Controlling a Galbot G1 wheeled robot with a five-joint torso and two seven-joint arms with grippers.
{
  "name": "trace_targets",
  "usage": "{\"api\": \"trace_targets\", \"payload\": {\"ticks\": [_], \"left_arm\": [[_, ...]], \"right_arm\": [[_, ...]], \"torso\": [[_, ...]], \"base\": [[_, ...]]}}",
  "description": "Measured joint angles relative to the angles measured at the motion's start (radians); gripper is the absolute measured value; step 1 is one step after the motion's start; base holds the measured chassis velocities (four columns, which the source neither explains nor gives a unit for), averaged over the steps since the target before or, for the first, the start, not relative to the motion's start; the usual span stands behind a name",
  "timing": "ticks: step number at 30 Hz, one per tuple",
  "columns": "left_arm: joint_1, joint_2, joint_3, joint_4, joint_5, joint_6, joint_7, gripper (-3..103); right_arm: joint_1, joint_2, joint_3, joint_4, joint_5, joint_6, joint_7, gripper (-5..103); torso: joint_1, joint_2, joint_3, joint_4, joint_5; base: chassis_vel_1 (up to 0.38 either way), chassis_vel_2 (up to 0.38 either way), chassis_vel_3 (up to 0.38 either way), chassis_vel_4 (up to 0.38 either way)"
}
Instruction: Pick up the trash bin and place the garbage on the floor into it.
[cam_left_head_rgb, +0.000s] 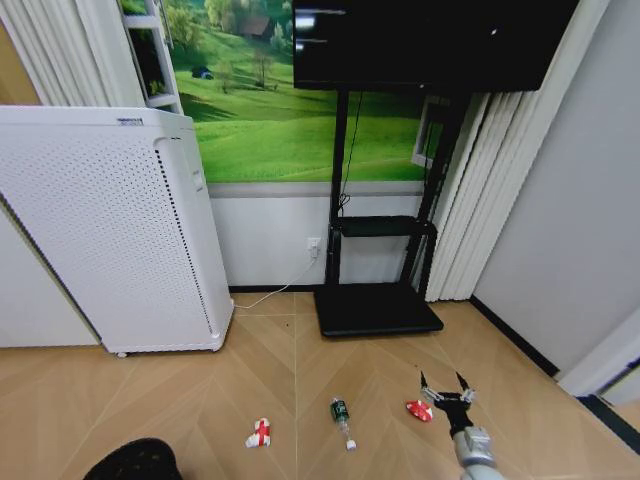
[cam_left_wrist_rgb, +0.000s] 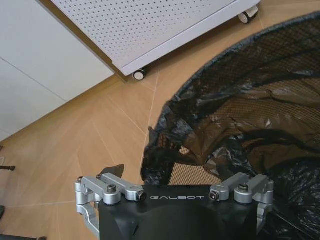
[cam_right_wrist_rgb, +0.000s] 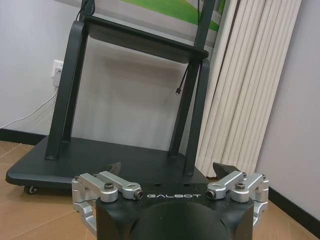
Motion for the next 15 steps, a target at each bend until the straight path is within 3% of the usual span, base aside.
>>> {"api": "trace_targets", "payload": {"ticks": [7, 15], "left_arm": [[-0.008, -0.018, 0.017, 0.015, 0.009, -0.009, 0.007, 103], [-0.007, -0.027, 0.015, 0.013, 0.026, -0.031, 0.073, 80]], "right_arm": [[0.003, -0.002, 0.001, 0.003, 0.0, -0.003, -0.001, 100], [0.005, 0.002, -0.002, 0.005, -0.001, -0.003, -0.001, 100]], "torso": [[0.0, 0.0, 0.0, 0.0, 0.0001], [0.0, 0.0, 0.0, -0.0002, 0.0004]], "base": [[0.0, 0.0, 0.0, 0.0], [0.0, 0.0, 0.0, 0.0]]}}
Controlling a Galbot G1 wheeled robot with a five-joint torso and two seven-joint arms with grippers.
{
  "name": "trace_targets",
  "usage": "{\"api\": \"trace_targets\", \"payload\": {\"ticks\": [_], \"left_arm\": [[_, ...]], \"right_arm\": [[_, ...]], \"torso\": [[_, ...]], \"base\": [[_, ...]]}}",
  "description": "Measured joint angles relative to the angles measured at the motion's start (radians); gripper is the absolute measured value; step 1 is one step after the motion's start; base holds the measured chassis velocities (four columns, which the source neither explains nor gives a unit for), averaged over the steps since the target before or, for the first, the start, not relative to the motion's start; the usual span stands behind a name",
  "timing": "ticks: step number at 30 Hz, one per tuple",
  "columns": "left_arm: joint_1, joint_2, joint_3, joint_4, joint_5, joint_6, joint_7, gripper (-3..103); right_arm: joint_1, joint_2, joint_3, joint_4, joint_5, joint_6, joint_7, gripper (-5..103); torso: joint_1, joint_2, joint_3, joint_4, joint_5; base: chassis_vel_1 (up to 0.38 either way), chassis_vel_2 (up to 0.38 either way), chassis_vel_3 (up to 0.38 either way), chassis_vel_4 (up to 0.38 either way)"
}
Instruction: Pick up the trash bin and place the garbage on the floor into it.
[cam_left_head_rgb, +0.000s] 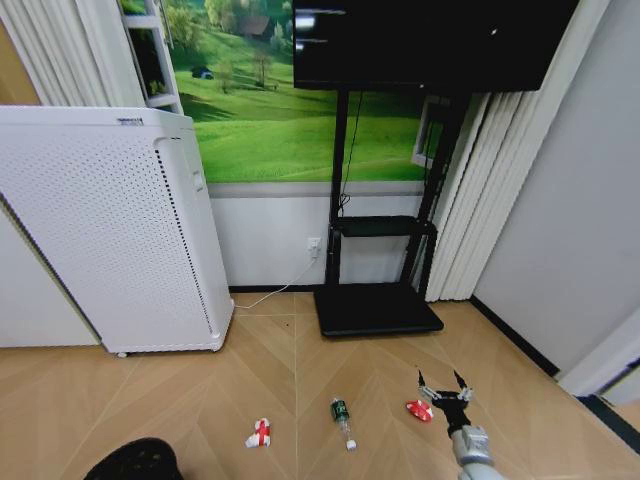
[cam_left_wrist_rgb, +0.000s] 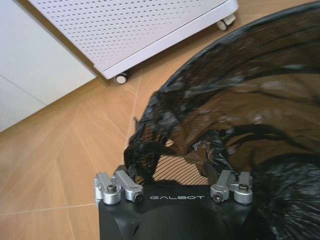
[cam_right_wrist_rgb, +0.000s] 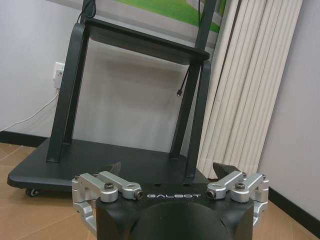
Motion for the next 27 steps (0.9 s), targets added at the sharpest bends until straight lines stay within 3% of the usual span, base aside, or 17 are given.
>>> {"api": "trace_targets", "payload": {"ticks": [1, 3, 8, 18, 20, 27], "left_arm": [[0.0, 0.0, 0.0, 0.0, 0.001, -0.001, 0.001, 80], [0.001, -0.002, -0.002, 0.002, 0.005, -0.012, 0.01, 63], [-0.004, -0.007, 0.0, 0.001, 0.008, -0.016, 0.008, 51], [-0.025, -0.001, 0.008, 0.012, 0.011, -0.017, -0.007, 51], [-0.04, -0.001, 0.014, 0.022, 0.019, -0.034, -0.007, 51], [-0.067, -0.003, 0.028, 0.019, 0.031, -0.066, -0.006, 51]], "right_arm": [[0.0, 0.0, 0.0, 0.0, 0.0, 0.0, 0.0, 100], [0.001, -0.001, 0.0, -0.002, 0.0, 0.0, 0.0, 100], [0.004, -0.002, -0.001, -0.004, 0.0, 0.0, 0.0, 100], [0.006, -0.001, -0.003, -0.005, -0.002, 0.001, 0.001, 100], [0.003, 0.0, -0.003, -0.004, -0.004, 0.001, 0.004, 100], [-0.009, -0.005, 0.005, 0.003, -0.006, 0.002, 0.006, 100]], "torso": [[0.0, 0.0, 0.0, 0.0, 0.0], [0.0, 0.0, 0.0, 0.0001, 0.0003], [0.0, 0.0, 0.0, 0.0005, 0.0008], [0.0, 0.0, 0.0, 0.0002, 0.0], [0.0, 0.0, 0.0, 0.0014, 0.0003], [0.0, 0.0, 0.0, 0.0006, -0.0002]], "base": [[0.0, 0.0, 0.0, 0.0], [0.0, 0.0, 0.0, 0.0], [0.0, 0.0, 0.0, 0.0], [0.0, 0.0, 0.0, 0.0], [0.0, 0.0, 0.0, 0.0], [0.0, 0.0, 0.0, 0.0]]}}
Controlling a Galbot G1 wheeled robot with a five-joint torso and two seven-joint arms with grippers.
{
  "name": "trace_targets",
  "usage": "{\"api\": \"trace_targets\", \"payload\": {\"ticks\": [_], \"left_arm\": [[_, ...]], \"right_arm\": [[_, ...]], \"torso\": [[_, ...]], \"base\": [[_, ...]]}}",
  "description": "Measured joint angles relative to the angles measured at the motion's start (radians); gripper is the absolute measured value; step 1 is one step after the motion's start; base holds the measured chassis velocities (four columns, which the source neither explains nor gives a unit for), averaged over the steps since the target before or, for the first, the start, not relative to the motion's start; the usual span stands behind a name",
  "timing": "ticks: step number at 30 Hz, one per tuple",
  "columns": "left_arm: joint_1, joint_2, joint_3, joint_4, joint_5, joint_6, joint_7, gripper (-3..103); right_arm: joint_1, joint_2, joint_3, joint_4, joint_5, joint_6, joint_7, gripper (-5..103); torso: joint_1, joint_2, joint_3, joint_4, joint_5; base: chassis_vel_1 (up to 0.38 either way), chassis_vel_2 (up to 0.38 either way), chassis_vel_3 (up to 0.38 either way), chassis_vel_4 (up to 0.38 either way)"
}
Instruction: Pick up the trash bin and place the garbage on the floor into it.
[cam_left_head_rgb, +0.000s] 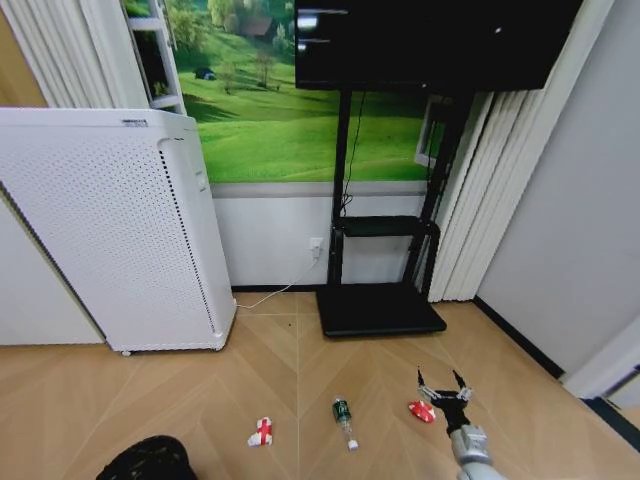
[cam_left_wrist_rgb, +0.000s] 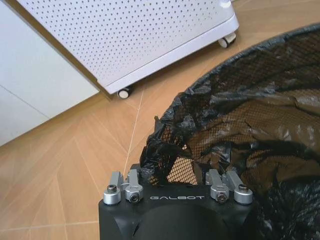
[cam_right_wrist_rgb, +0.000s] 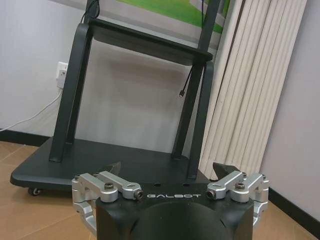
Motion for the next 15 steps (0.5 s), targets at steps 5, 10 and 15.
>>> {"api": "trace_targets", "payload": {"ticks": [5, 10, 15], "left_arm": [[-0.025, 0.0, 0.011, -0.014, 0.003, -0.019, -0.012, 39], [-0.033, 0.003, 0.018, -0.038, 0.003, -0.021, -0.018, 23], [-0.041, 0.007, 0.019, -0.05, 0.0, -0.025, -0.024, 14]], "right_arm": [[-0.007, -0.001, 0.004, 0.009, -0.003, 0.0, 0.002, 100], [-0.011, 0.001, 0.005, 0.025, -0.005, 0.0, 0.002, 100], [-0.015, 0.001, 0.008, 0.03, -0.006, 0.0, 0.003, 100]], "torso": [[0.0, 0.0, 0.0, -0.0014, -0.0009], [0.0, 0.0, 0.0, -0.0005, -0.001], [0.0, 0.0, 0.0, -0.0004, -0.0005]], "base": [[-0.013, -0.001, -0.005, -0.012], [0.0, 0.0, 0.0, 0.0], [0.0, 0.0, 0.0, 0.0]]}}
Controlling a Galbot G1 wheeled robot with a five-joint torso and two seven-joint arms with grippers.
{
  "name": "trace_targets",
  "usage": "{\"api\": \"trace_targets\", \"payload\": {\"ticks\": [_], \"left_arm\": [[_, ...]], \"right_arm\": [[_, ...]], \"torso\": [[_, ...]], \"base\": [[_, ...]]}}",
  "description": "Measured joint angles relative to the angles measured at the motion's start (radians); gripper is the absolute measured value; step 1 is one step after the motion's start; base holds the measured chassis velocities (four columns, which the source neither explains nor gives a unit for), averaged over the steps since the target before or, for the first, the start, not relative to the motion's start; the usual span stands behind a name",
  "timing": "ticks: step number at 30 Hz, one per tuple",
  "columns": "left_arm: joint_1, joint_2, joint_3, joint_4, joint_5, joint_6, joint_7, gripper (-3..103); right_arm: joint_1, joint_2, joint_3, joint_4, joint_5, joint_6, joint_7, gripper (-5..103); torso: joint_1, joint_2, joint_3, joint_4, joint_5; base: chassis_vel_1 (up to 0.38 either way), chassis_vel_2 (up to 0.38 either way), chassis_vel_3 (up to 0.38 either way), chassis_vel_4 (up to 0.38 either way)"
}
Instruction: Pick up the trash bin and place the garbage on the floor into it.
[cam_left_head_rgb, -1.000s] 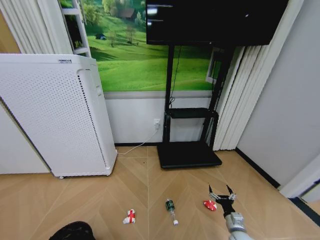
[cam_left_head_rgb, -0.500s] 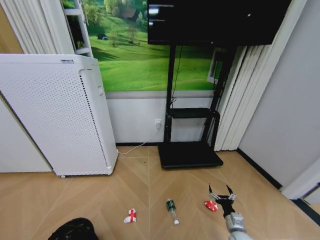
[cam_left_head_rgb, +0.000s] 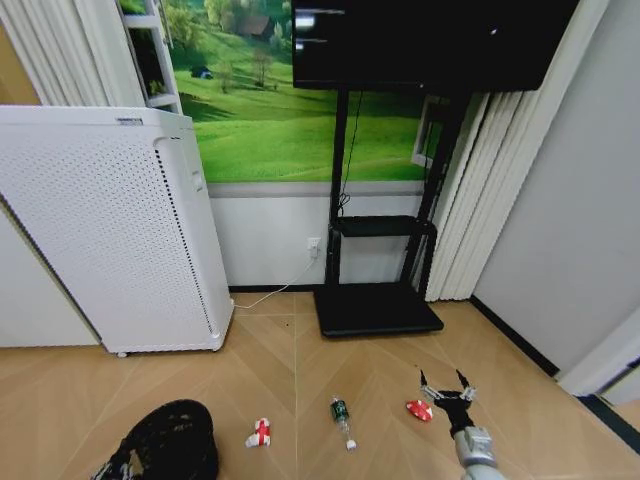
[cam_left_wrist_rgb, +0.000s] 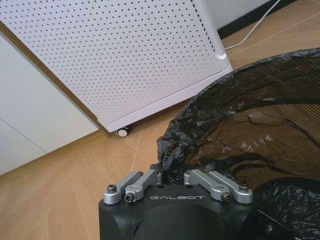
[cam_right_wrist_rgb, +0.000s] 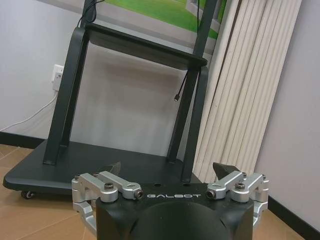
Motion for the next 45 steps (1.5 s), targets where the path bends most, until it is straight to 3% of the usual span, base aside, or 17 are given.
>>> {"api": "trace_targets", "payload": {"ticks": [13, 25, 33, 38, 43, 45], "left_arm": [[-0.032, 0.001, -0.032, -0.081, 0.006, -0.025, -0.017, 6], [-0.054, 0.016, -0.048, -0.162, 0.001, -0.031, 0.001, 6], [-0.128, 0.08, -0.063, -0.332, -0.022, -0.071, 0.057, 6], [-0.187, 0.124, -0.058, -0.396, -0.022, -0.14, 0.143, 6], [-0.216, 0.134, -0.048, -0.4, -0.021, -0.199, 0.186, 6], [-0.23, 0.134, -0.047, -0.391, -0.017, -0.26, 0.215, 6]], "right_arm": [[-0.002, -0.001, 0.005, 0.0, 0.0, 0.005, 0.001, 100], [-0.003, 0.005, 0.003, -0.001, -0.003, 0.006, 0.001, 100], [-0.024, 0.004, -0.007, -0.002, 0.045, -0.029, 0.007, 100], [-0.048, -0.005, -0.017, 0.027, 0.114, -0.073, -0.022, 100], [-0.055, -0.013, -0.029, 0.034, 0.157, -0.089, -0.029, 100], [-0.051, -0.015, -0.04, 0.039, 0.191, -0.11, -0.027, 100]], "torso": [[0.0, 0.0, 0.0, 0.0004, -0.0001], [0.0, 0.0, 0.0, 0.0, 0.0003], [0.0, 0.0, 0.0, -0.0001, 0.0006], [0.0, 0.0, 0.0, 0.0004, 0.0004], [0.0, 0.0, 0.0, -0.0002, 0.0002], [0.0, 0.0, 0.0, 0.0001, 0.0005]], "base": [[0.0, 0.0, 0.0, 0.0], [0.0, 0.0, 0.0, 0.0], [0.0, 0.0, 0.0, 0.0], [0.0, 0.0, 0.0, 0.0], [0.0, 0.0, 0.0, 0.0], [0.0, 0.0, 0.0, 0.0]]}}
